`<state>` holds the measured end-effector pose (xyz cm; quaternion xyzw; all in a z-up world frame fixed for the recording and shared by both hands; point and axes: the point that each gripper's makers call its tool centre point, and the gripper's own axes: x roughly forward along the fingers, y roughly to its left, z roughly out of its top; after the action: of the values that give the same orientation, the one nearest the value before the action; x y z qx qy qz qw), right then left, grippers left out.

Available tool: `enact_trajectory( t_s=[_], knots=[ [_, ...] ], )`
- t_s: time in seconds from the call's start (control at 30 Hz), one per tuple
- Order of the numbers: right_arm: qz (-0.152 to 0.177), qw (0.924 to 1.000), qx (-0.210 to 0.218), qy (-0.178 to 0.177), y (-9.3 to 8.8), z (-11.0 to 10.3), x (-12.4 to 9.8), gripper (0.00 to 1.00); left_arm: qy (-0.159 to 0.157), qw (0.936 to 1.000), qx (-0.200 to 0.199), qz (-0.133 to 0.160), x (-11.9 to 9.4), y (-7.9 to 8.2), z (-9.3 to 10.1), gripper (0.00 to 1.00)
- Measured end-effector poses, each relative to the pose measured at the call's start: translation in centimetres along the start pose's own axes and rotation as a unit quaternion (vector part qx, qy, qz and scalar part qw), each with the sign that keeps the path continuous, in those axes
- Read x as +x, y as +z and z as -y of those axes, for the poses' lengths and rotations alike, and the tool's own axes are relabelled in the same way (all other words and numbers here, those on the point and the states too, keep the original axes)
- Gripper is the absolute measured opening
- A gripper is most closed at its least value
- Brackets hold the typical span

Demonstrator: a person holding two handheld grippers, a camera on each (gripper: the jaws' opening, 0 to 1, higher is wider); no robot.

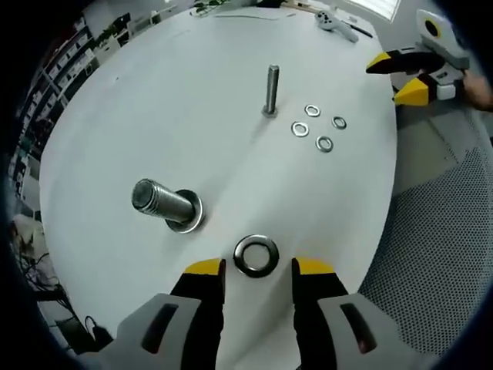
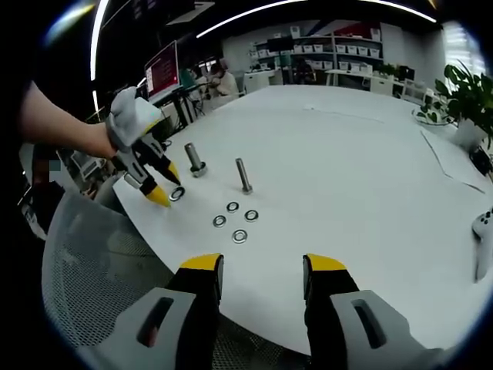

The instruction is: Place the washer onto the threaded stud by aligning its center hole with the stud, sliding it down to the base, and recovering from edge contact or off-axis alignment until the washer reaches the visible bottom stop.

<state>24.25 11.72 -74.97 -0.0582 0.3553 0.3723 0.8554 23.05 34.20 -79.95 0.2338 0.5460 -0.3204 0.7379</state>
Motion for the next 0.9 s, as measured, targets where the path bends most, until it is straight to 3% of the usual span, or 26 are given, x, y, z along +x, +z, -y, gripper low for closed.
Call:
enact_trajectory(
  t_s=[0.73, 0.9],
  knots=[
    [-0.002, 1.0000, 0.002, -0.004, 0.01, 0.25, 0.03, 0.44, -0.002, 0.9985, 0.015, -0.052, 0.26, 0.32, -0.09, 0.33],
    [-0.004, 1.0000, 0.001, -0.003, -0.07, 0.23, 0.10, 0.43, -0.004, 0.9979, 0.034, -0.054, 0.11, 0.28, -0.18, 0.32]
  ],
)
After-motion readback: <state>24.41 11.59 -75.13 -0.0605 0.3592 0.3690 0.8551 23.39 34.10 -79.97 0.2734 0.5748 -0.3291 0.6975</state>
